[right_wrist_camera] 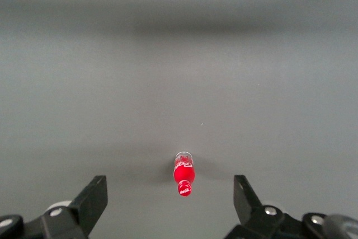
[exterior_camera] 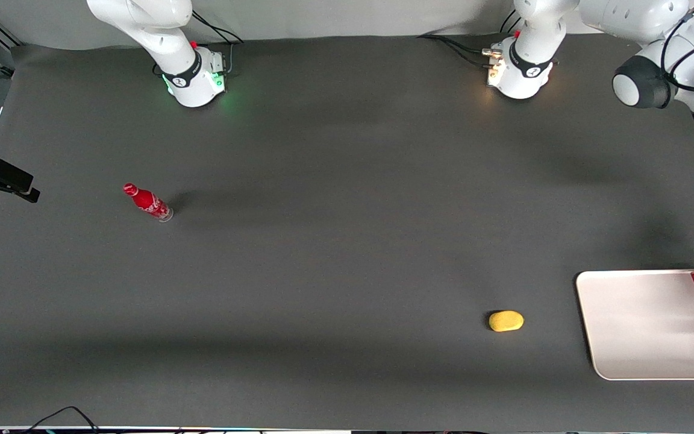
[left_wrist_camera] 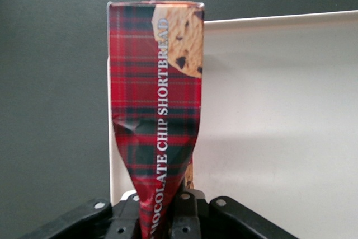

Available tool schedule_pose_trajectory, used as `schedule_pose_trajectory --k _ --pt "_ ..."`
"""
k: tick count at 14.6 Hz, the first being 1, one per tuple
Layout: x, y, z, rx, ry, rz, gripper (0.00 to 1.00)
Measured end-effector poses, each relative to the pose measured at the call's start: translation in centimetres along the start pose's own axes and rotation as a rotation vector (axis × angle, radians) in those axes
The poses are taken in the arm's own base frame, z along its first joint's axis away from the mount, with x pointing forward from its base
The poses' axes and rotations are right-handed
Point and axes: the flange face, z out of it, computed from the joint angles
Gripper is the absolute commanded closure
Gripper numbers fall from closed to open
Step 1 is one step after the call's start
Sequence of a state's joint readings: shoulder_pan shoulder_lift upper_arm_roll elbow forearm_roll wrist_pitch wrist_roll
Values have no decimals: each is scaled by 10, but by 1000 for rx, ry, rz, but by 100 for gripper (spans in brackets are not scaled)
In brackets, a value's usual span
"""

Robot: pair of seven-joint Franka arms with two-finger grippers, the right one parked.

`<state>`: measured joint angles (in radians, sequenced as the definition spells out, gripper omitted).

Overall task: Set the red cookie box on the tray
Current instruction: 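Lower the box onto the tray and open the left gripper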

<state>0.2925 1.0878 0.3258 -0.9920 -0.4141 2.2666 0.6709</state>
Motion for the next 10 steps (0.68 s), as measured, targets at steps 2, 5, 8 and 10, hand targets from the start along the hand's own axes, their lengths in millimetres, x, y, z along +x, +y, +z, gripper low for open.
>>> schedule_pose_trajectory --k 2,5,8,10 --pt "0 0 5 4 5 0 92" --pt "0 -1 4 7 9 0 0" --pt "0 -3 5 4 29 13 0" --pt "-1 -6 4 4 38 12 0"
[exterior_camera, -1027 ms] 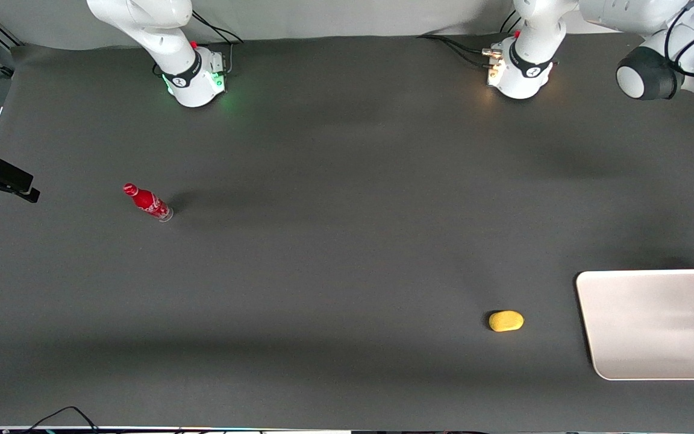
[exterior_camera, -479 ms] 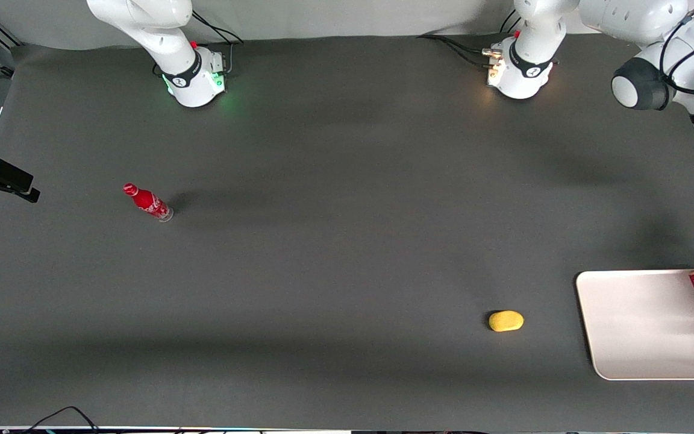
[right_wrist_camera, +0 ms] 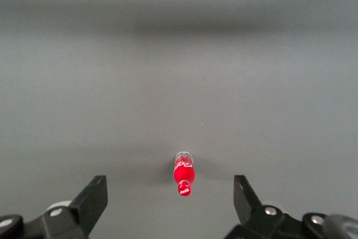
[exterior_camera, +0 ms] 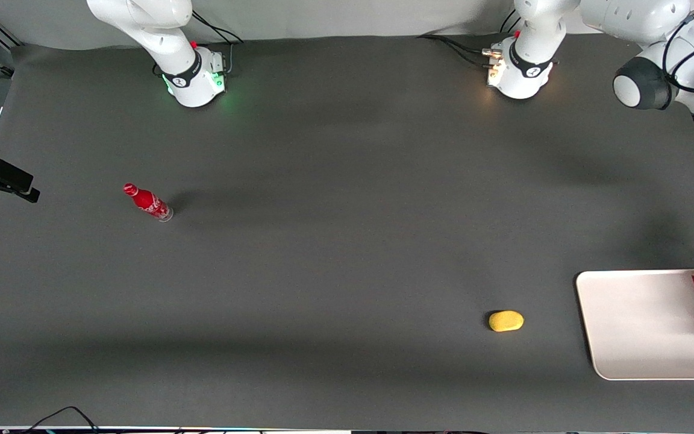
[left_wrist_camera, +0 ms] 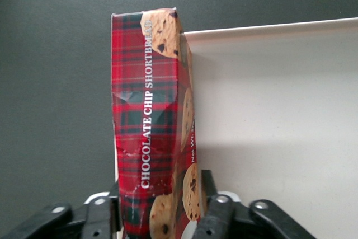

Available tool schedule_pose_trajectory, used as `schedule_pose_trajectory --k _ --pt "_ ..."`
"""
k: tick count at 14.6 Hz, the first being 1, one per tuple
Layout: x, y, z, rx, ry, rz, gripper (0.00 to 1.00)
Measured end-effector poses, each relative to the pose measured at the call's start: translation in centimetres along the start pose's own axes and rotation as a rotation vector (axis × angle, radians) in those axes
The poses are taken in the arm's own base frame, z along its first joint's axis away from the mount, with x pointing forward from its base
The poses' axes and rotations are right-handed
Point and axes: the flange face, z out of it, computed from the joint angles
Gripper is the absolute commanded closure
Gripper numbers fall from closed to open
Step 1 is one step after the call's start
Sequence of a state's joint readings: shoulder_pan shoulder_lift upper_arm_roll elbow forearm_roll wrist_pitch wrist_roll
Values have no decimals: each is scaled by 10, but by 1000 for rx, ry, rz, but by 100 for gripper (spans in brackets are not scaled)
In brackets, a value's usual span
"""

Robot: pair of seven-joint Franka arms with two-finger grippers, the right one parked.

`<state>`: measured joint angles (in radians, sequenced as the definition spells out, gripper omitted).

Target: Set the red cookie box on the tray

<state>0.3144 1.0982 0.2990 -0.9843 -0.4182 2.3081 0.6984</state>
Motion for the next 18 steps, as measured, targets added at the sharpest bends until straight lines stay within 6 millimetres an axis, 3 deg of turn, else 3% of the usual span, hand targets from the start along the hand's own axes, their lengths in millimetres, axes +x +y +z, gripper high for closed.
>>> schedule_pose_trajectory --k 2,3,6,9,12,15,18 --pt "3 -3 -12 -4 11 -7 0" --pt "7 -4 -27 -18 12 -13 0" --pt "22 7 -102 -108 -28 -44 0" --pt "25 26 -183 -126 -92 -64 0" --pt "21 88 -250 -131 -137 -79 0" --pt "-2 163 -315 -211 -242 -98 0" --pt "-12 225 -365 -211 -271 -28 0"
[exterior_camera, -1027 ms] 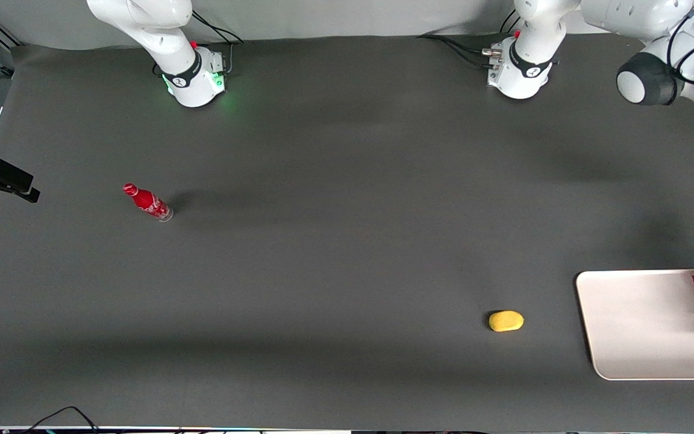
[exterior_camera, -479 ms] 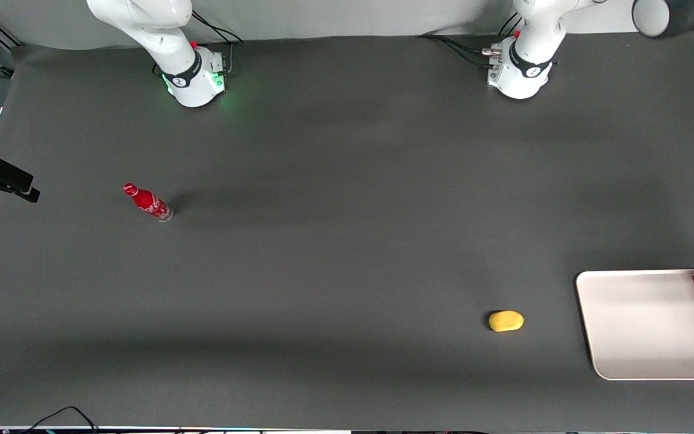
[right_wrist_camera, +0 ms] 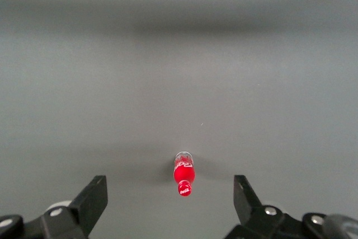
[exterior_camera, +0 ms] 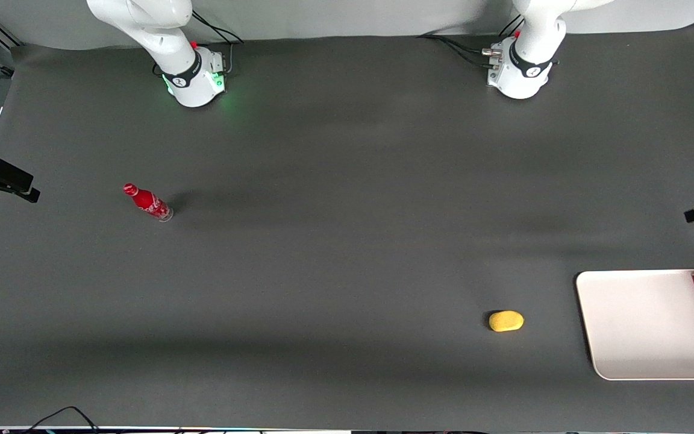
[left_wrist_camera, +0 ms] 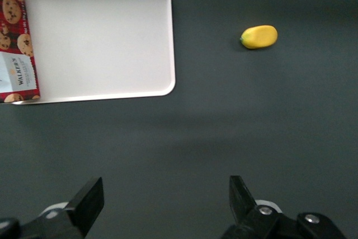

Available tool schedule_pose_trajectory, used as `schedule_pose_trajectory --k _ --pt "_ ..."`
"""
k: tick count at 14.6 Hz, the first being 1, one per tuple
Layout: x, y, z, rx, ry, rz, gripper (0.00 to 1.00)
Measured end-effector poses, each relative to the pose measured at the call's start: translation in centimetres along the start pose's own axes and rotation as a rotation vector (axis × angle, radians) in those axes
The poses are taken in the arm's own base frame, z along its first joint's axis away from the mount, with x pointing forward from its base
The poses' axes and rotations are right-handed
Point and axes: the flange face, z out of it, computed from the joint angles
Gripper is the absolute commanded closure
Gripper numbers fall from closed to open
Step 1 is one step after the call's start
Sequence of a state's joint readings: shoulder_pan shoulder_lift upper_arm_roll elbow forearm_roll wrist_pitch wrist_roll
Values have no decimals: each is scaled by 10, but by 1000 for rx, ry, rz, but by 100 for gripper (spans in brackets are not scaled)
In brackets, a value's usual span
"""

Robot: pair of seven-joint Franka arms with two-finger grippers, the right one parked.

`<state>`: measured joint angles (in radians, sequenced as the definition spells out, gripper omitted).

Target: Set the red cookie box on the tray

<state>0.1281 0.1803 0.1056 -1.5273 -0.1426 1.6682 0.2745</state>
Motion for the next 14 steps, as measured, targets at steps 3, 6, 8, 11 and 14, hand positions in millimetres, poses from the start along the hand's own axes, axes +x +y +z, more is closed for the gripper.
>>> schedule_pose_trajectory --k 3,6,8,11,14 --pt "-24 63 -4 17 -14 2 0" --pt "-50 104 -9 85 -8 18 0" --pt "-65 113 -18 127 28 37 0" --pt "-82 118 -31 143 60 43 0" --pt "-85 118 -31 147 63 43 0"
